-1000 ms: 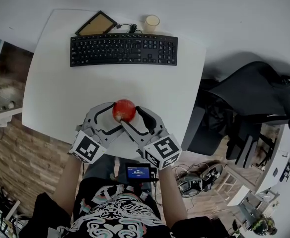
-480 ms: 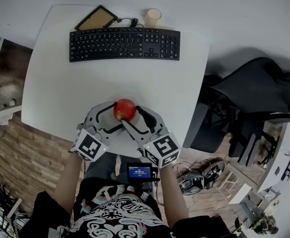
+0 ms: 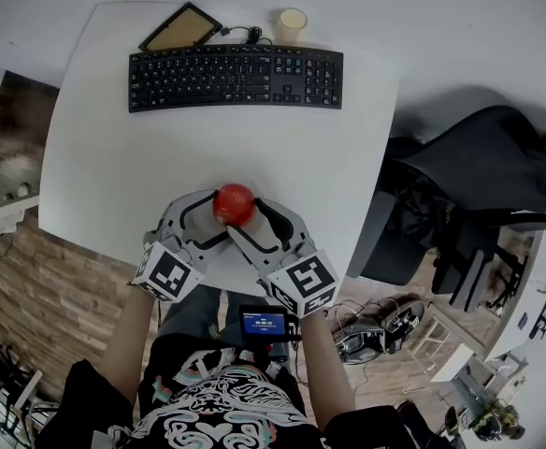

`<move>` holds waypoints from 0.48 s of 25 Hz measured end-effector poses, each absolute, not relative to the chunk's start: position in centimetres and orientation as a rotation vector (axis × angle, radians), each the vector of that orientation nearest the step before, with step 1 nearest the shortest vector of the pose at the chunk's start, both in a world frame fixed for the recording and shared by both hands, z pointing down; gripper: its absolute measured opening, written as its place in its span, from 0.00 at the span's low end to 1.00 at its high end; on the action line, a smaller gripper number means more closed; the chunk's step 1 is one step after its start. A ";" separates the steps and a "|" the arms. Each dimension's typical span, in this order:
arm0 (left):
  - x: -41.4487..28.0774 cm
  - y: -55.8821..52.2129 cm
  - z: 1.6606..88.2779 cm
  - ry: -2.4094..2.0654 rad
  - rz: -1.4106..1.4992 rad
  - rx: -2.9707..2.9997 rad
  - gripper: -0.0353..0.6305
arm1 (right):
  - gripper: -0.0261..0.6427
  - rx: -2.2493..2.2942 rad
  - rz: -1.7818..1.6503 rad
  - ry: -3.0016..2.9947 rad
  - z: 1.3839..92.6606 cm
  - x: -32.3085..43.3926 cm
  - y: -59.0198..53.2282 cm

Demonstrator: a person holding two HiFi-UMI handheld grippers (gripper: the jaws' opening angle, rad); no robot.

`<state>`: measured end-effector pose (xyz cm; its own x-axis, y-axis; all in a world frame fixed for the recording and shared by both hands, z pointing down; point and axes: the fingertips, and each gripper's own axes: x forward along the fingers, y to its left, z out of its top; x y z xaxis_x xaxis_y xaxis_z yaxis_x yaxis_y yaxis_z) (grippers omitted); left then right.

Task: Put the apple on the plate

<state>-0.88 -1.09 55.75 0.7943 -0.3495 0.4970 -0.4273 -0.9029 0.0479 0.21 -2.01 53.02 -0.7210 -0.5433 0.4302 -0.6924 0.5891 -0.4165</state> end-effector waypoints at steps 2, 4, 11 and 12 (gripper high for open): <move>-0.9 -1.0 55.7 -0.612 0.752 2.832 0.53 | 0.45 1.013 0.825 -2.563 53.0 0.1 -1.9; -1.0 -0.9 55.7 -0.607 0.760 2.839 0.53 | 0.45 1.008 0.822 -2.560 53.0 0.0 -1.7; -1.2 -0.8 54.8 -0.611 0.728 2.844 0.53 | 0.45 1.010 0.806 -2.555 52.8 -0.1 -1.5; -1.3 -0.8 54.8 -0.611 0.726 2.843 0.53 | 0.45 1.012 0.807 -2.552 52.9 0.0 -1.6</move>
